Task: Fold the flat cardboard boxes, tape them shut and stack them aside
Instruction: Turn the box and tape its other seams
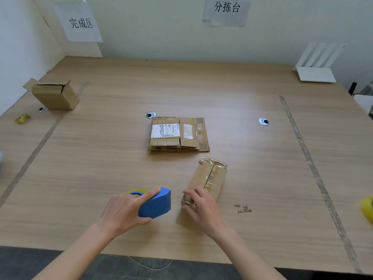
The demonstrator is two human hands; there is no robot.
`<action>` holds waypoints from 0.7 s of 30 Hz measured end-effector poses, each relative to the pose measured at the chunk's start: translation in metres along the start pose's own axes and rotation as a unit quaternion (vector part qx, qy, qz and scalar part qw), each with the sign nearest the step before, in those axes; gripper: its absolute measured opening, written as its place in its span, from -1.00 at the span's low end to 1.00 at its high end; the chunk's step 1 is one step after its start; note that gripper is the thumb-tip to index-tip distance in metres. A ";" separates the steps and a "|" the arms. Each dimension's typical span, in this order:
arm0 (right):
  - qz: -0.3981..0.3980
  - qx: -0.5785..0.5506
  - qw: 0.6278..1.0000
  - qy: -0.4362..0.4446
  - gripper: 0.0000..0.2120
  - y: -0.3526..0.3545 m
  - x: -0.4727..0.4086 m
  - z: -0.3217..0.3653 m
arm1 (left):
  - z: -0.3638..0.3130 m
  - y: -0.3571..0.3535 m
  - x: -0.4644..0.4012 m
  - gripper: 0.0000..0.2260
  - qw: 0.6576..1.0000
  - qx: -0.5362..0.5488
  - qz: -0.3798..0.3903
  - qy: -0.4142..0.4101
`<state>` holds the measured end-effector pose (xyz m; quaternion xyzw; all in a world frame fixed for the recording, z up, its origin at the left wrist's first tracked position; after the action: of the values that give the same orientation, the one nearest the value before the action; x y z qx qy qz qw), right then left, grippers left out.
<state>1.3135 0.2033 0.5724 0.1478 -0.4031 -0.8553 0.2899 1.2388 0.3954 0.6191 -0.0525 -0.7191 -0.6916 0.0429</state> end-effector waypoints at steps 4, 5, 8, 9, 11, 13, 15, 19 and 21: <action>-0.008 0.050 0.999 0.011 -0.65 -0.001 -0.010 0.018 | 0.005 -0.011 0.007 -0.09 1.000 -0.008 0.007 -0.020; -0.011 0.067 0.998 0.017 -0.68 -0.001 -0.011 0.022 | 0.008 -0.015 0.009 -0.07 1.000 -0.012 0.007 -0.022; -0.022 0.092 0.995 0.031 -0.76 -0.002 -0.011 0.026 | 0.020 -0.034 0.017 -0.01 1.000 -0.014 0.016 -0.021; -0.028 0.093 0.995 0.032 -0.78 -0.001 -0.010 0.025 | 0.023 -0.041 0.020 0.00 0.999 -0.014 0.021 -0.024; -0.035 0.096 0.994 0.034 -0.80 0.000 -0.009 0.023 | 0.028 -0.054 0.027 0.01 0.999 -0.018 0.024 -0.035; -0.035 0.103 0.993 0.035 -0.76 -0.001 -0.009 0.022 | 0.030 -0.063 0.033 0.05 0.999 -0.012 0.014 -0.042; -0.031 0.110 0.993 0.034 -0.70 -0.002 -0.008 0.021 | 0.031 -0.065 0.038 0.07 0.999 -0.003 -0.011 -0.047; -0.017 0.117 0.992 0.040 -0.59 -0.003 -0.004 0.016 | 0.031 -0.059 0.050 0.06 0.993 -0.020 -0.069 -0.092; -0.020 0.124 0.991 0.055 -0.54 -0.003 -0.002 0.015 | 0.032 -0.058 0.053 0.05 0.992 -0.023 -0.068 -0.103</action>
<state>1.3069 0.2151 0.5799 0.2372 -0.4863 -0.7952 0.2737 1.1788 0.4258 0.5676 -0.0754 -0.7054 -0.7003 -0.0798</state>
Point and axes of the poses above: each hand's wrist, its own x-axis away from the middle knuckle, its own y-axis out of the back of the hand, z = x × y, the point moved 9 cm from there along -x, towards the middle knuckle, and after that the axes turned 4 degrees about -x, right-handed, at the moved point
